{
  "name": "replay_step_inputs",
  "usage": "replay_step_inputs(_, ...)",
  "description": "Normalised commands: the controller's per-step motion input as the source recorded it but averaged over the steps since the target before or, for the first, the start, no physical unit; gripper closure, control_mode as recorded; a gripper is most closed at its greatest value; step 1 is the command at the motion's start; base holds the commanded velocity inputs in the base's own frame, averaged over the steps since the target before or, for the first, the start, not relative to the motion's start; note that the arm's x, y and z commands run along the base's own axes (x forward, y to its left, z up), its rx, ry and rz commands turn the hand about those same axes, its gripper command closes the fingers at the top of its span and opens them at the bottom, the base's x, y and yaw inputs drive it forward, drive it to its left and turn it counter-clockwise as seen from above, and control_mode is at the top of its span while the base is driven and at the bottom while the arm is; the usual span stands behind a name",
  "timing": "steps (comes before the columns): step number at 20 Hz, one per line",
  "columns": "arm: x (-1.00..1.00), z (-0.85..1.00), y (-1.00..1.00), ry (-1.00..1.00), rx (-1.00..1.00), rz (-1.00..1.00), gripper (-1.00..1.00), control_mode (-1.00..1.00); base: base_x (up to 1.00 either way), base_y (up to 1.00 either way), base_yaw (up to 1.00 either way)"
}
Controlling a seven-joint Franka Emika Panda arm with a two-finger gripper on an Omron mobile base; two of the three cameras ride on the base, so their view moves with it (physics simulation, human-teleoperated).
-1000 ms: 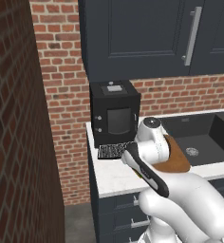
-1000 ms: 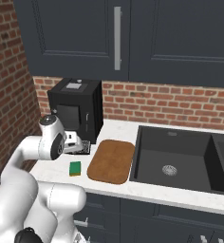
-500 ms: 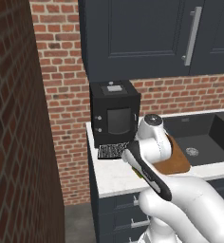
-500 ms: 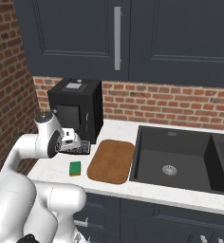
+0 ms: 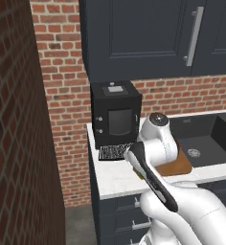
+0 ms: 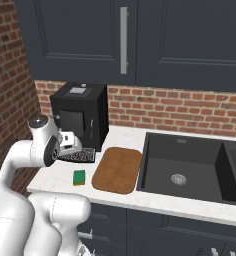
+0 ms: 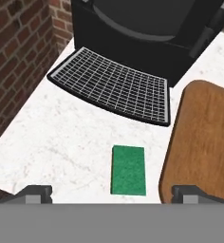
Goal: Pick up the sponge from the counter and clean the cutting board by briefly scrubbing or pressing down on the cutting board. Once finished, release the sponge.
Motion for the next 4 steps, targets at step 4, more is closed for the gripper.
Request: replay_step_inputs(4,-0.24,0.2,0.05,-0.08,0.0,0.0,-1.0,-1.0,0.0,0.0,0.0)
